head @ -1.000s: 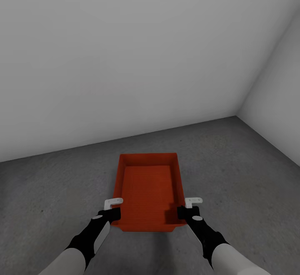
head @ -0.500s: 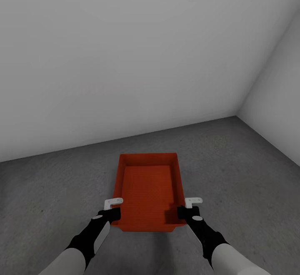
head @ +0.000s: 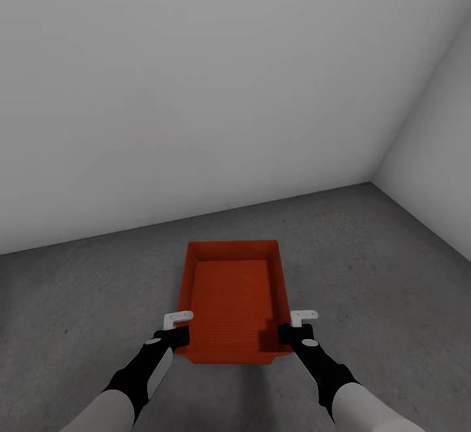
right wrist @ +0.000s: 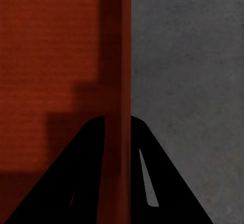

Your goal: Move the two storage containers from the living room to the garage. In the garage, place one container on the floor and stack the other container on top of it (either order is fine).

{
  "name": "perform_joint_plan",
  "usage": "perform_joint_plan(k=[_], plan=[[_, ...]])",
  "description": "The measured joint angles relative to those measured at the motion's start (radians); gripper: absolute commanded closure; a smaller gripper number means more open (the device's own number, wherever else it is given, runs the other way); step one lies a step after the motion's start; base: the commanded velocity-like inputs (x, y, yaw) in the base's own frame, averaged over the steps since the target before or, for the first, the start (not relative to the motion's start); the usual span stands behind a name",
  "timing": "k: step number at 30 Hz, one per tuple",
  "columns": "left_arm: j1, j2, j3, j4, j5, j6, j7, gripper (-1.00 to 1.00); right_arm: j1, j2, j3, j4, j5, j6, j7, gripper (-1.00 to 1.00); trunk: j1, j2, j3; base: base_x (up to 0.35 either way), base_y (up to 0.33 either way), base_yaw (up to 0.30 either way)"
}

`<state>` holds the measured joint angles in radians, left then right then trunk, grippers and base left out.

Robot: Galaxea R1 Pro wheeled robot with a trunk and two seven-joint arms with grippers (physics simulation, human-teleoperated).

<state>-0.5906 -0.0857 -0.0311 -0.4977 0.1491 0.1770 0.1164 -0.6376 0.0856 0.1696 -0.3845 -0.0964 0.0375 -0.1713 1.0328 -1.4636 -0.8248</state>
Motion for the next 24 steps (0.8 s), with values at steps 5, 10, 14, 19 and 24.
perform_joint_plan(k=[5,10,14,19,24], plan=[[0.000,0.000,0.002,0.002,0.000,-0.003,-0.001,1.00,0.000,0.000,0.000,0.000,0.002,0.000,0.000,1.00,0.000,0.000,0.000,0.000,0.000,0.000],[0.000,-0.001,0.003,0.004,0.000,-0.005,-0.001,1.00,-0.001,0.000,0.000,0.000,0.004,0.000,0.000,1.00,0.000,0.000,0.000,0.000,0.000,0.000],[0.000,-0.001,0.003,0.004,0.000,-0.004,-0.001,1.00,0.000,0.000,0.000,0.000,0.004,0.000,0.000,1.00,0.004,-0.007,-0.003,0.000,0.000,0.000],[0.000,0.000,0.000,0.004,0.002,-0.005,-0.001,1.00,0.000,0.000,0.000,0.000,0.004,0.000,0.000,1.00,0.023,-0.042,-0.019,0.000,0.000,0.000],[0.000,0.007,-0.028,0.004,0.035,-0.007,0.005,1.00,0.000,0.000,0.000,0.000,0.004,0.000,0.000,1.00,0.035,-0.063,-0.028,0.000,0.000,0.000]])
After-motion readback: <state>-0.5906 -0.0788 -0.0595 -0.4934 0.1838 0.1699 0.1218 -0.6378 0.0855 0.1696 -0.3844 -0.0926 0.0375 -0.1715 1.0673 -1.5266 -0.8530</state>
